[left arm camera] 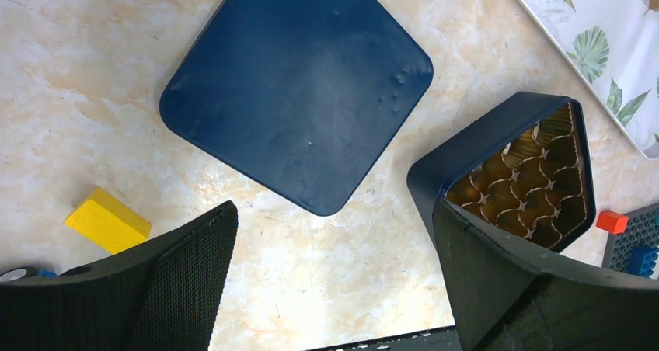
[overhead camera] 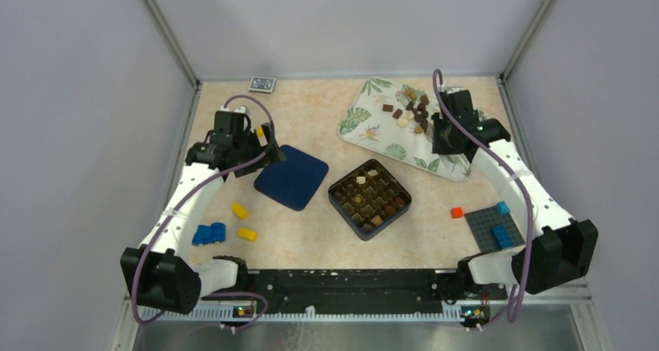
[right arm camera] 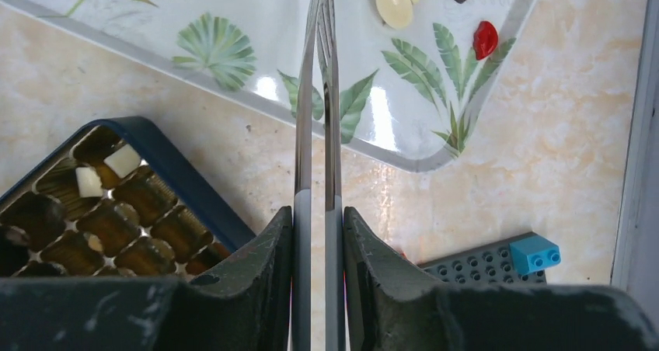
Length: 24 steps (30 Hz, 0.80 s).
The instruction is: Pack the chocolate
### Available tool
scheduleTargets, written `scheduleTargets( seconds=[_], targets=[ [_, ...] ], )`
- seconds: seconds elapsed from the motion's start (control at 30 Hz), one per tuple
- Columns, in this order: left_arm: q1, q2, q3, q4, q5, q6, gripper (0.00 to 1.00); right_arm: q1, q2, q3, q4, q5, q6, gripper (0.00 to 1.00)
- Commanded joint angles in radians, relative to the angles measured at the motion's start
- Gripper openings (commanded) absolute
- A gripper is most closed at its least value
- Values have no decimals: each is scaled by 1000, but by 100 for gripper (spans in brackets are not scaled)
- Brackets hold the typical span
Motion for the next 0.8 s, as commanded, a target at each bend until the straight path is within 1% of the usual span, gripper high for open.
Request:
scheduleTargets(
  seconds=[0.0, 0.17, 0.37, 0.77],
  targets=[
    [5, -6, 25, 38, 2, 19, 99, -16, 41, -23, 108, 48, -1, 25],
    [5, 10, 32, 39, 11, 20, 99, -44, 87, -55, 179, 58, 8, 29],
    [5, 21, 48, 36, 5, 26, 99, -66, 140, -44, 236, 48, 14, 35],
    [5, 38, 55, 35, 1, 22, 99, -86, 241, 1, 296, 31, 14, 37]
  ],
)
